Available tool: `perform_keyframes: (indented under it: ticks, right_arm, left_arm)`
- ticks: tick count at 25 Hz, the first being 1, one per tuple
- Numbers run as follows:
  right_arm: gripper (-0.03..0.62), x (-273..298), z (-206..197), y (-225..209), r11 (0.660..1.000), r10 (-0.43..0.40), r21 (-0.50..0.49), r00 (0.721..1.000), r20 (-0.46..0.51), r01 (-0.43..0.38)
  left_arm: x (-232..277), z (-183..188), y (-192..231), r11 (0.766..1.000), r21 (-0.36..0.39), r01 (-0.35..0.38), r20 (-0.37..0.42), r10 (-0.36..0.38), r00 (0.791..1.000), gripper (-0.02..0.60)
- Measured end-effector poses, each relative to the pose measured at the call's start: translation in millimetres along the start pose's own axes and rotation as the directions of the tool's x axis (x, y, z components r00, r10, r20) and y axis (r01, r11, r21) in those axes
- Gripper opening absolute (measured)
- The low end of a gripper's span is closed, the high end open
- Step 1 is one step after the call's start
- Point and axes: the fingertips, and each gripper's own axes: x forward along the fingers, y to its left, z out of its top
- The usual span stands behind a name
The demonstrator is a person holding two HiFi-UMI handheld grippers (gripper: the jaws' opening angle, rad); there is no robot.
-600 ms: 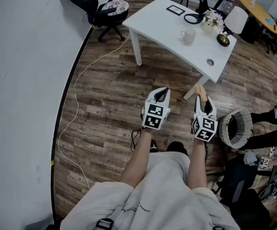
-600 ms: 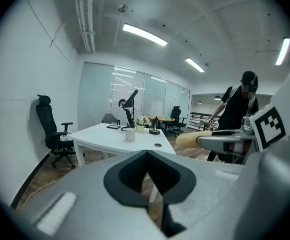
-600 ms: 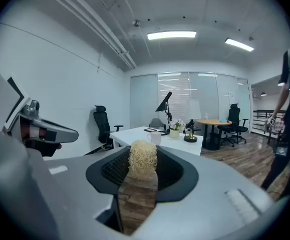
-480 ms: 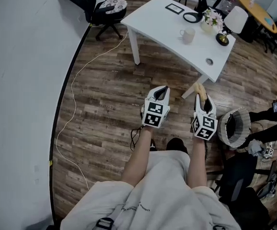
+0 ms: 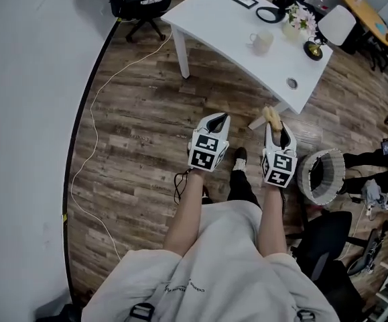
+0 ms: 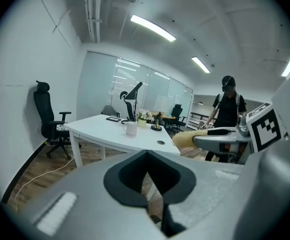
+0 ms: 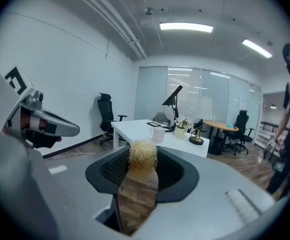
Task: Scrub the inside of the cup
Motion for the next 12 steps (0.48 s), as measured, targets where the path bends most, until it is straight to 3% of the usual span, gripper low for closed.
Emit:
perform_keyframes:
  ticks: [2, 9, 12]
  right_arm:
    - [0.167, 16, 6, -6, 0.999, 0.009, -0.052, 1.000, -0.015, -0.010]
    - [0.172, 90, 18, -49, 0.991, 0.127, -0.023, 0.991, -0.046, -0.128]
    - [0.172, 119, 41, -90, 0.991, 0.133, -0.029, 0.991, -0.022, -0.134]
  left_arm:
    - [12, 5, 10, 1.000, -0.016, -0.022, -0.001, 0.022, 1.000, 0.002]
    - [79, 30, 32, 0.999, 0.021, -0.044, -0.016, 0.044, 0.999, 0.002]
    - [109, 54, 43, 0.996, 0.020, -0.086, -0.014, 0.086, 0.996, 0.002]
